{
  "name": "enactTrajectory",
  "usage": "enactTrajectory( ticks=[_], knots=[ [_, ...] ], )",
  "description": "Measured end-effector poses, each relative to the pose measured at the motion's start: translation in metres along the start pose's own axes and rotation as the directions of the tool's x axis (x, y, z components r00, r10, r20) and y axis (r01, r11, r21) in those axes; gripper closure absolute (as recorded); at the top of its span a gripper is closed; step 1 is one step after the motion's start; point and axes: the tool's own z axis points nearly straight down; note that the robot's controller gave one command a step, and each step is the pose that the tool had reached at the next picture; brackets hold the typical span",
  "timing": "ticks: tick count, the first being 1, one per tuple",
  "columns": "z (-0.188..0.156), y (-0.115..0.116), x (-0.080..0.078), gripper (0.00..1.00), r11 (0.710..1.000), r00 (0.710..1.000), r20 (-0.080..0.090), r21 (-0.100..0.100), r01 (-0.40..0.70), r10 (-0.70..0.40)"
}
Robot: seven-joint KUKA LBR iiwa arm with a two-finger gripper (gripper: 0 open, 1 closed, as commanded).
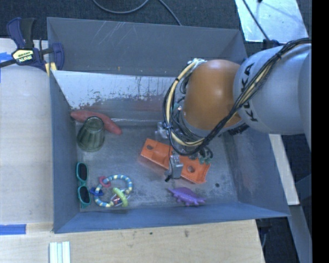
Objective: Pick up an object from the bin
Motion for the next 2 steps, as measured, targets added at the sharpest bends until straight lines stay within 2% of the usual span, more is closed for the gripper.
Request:
enactTrajectory(
  ticks=[1,2],
  knots=[
    [0.0,0.0,0.0,0.0,1.0,1.0,0.0,0.0,0.0,0.0],
    [0.048,-0.034,-0.031,1.0,1.0,1.0,0.006,0.0,-0.002,0.002]
  ],
)
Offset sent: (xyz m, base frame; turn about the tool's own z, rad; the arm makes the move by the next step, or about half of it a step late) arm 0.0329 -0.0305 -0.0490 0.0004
